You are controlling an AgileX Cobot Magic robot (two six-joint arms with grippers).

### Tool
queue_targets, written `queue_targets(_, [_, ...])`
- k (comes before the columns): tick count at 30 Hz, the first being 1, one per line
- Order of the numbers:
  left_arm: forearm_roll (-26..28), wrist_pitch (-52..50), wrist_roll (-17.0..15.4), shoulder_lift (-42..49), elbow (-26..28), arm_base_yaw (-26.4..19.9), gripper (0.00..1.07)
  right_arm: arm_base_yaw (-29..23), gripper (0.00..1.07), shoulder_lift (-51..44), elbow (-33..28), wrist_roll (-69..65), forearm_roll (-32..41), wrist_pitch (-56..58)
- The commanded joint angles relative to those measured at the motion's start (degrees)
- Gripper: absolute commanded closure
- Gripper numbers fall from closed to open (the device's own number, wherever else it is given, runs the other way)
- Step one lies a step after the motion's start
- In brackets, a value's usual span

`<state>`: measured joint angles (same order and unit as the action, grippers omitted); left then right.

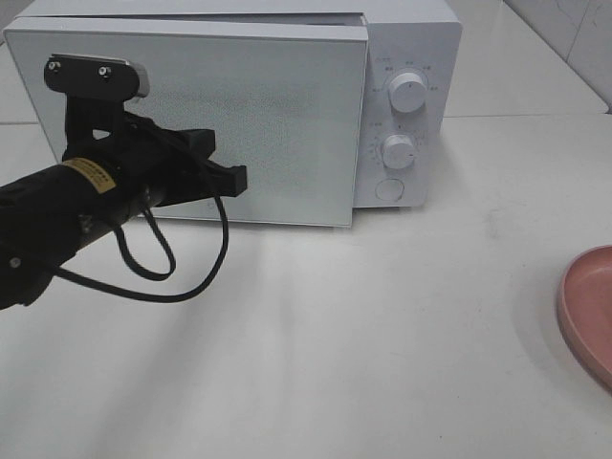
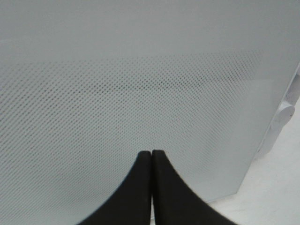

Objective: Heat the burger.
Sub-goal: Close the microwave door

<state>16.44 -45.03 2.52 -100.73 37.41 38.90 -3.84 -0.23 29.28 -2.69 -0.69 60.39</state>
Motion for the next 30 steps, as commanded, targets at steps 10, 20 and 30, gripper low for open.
queue_targets(10, [4.9,5.2,1.3,-6.4,13.3,2.5,1.07,0.4,0.31,-1.5,-0.1,0.7,0.0,-0.7])
queue_targets(20, [6.5,6.6,3.1,-10.5,20.8,3.5,1.07,0.4,0.31,-1.5,-0.1,0.7,0.1,-0.7])
queue_targets(30, [11.2,9.5,6.9,-14.4,27.4,3.4,1.07,0.4,0.31,-1.5,-0.1,0.7,0.1,-0.7])
